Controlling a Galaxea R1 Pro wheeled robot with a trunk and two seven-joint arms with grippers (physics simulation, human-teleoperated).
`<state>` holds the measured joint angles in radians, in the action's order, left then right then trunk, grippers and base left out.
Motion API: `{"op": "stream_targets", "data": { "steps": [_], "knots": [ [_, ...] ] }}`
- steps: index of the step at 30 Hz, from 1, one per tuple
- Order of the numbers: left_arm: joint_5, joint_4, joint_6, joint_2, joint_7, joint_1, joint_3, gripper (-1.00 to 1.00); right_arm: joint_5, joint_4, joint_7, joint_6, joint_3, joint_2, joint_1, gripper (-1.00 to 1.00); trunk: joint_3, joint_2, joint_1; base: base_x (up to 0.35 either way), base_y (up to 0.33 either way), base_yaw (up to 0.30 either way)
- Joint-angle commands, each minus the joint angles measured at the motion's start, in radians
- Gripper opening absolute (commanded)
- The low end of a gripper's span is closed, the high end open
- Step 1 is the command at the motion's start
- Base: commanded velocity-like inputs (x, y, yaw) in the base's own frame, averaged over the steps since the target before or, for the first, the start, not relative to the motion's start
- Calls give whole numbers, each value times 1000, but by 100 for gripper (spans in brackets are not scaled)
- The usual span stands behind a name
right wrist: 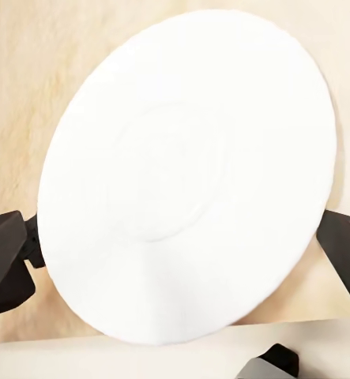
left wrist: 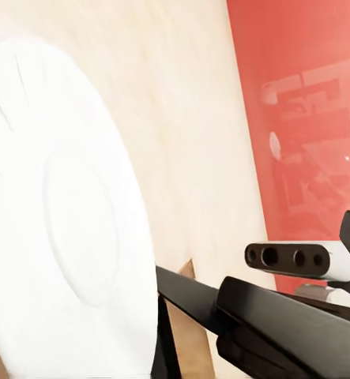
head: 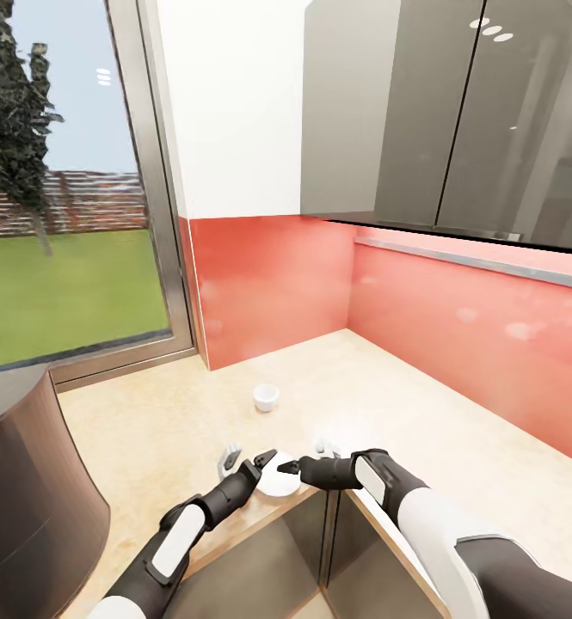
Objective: Set up a coffee station on the kitchen countertop: keep the coffee maker on the countertop, move the bottle of coffee from the kitchen shelf to the counter next to the coffee maker, place a paper coffee filter on top of the coffee maker, put the saucer next to the coffee maker with the coffee cup on the saucer, and place the electric kettle next to the coffee maker.
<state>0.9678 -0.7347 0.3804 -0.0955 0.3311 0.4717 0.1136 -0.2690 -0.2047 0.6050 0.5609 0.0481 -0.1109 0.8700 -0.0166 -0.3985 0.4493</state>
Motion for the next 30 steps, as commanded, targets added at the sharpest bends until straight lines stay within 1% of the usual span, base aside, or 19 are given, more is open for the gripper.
{"op": "stream_targets", "data": {
  "steps": [1, 6, 10, 11, 30],
  "knots": [
    [9, 0, 6, 0, 0, 1, 1, 100, 2, 0, -4, 8, 15, 0, 0, 100, -2, -2, 1, 0, 0, 0],
    [9, 0, 6, -1, 3, 1, 3, 100, 2, 1, -4, 8, 15, 0, 0, 100, -2, -2, 1, 0, 0, 0],
    [8, 0, 6, 0, 35, 1, 3, 100, 2, 1, -4, 8, 15, 0, 0, 100, -2, -2, 1, 0, 0, 0],
    [8, 0, 6, 0, 36, 1, 3, -100, 2, 1, -4, 8, 15, 0, 0, 100, -2, -2, 1, 0, 0, 0],
    [9, 0, 5, 1, 40, 1, 3, -100, 2, 1, -4, 8, 15, 0, 0, 100, -2, -2, 1, 0, 0, 0]
  ]
}}
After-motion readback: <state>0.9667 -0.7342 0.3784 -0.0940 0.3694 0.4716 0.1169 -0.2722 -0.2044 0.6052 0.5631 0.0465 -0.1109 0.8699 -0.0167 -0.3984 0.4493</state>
